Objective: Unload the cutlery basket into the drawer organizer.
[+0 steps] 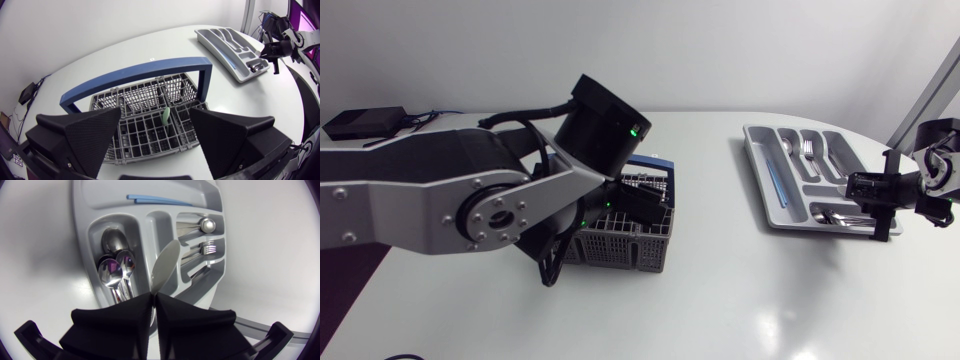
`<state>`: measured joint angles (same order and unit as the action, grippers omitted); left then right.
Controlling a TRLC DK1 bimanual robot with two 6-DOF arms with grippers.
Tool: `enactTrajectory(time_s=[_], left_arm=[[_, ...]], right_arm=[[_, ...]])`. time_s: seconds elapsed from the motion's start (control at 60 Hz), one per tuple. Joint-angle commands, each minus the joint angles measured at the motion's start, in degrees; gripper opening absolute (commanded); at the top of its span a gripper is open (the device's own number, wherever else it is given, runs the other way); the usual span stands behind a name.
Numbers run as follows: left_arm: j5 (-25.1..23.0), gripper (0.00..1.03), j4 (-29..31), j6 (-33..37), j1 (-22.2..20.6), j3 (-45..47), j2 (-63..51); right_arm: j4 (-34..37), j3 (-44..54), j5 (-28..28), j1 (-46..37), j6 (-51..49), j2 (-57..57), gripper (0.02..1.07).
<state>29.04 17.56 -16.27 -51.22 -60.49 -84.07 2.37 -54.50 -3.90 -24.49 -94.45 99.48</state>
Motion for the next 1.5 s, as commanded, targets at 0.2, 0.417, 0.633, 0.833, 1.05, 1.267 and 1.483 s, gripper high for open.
enactTrajectory(time_s=[0.2,0.417,0.633,0.833,1.05,1.267,1.483], left_arm=[[1.2,0.96,-1.0,1.2,0.0,-0.1,-1.9],[4.1,0.93,0.5,1.5,-0.6,-1.1,-3.9],[4.2,0.93,2.4,1.3,-1.2,-3.8,-6.7],[3.7,0.85,3.2,0.5,-0.7,-5.6,-8.6],[2.8,0.82,7.9,-2.4,0.1,-8.5,-11.0],[1.5,0.77,9.8,-3.7,0.4,-10.5,-13.0],[1.0,0.59,9.7,-4.1,1.1,-11.6,-14.5]], right_arm=[[-1.1,3.2,4.8,0.2,-3.9,4.5,0.68],[3.9,3.0,4.7,0.1,-2.0,2.1,1.0],[15.6,1.6,-3.0,1.1,6.9,-6.9,1.02],[23.4,1.9,-10.2,3.8,13.8,-16.9,1.02],[26.3,4.8,-11.7,8.1,17.6,-23.1,1.02],[26.1,9.1,-11.7,12.5,20.4,-27.1,1.02],[26.1,11.9,-12.6,15.6,23.3,-30.9,1.02]])
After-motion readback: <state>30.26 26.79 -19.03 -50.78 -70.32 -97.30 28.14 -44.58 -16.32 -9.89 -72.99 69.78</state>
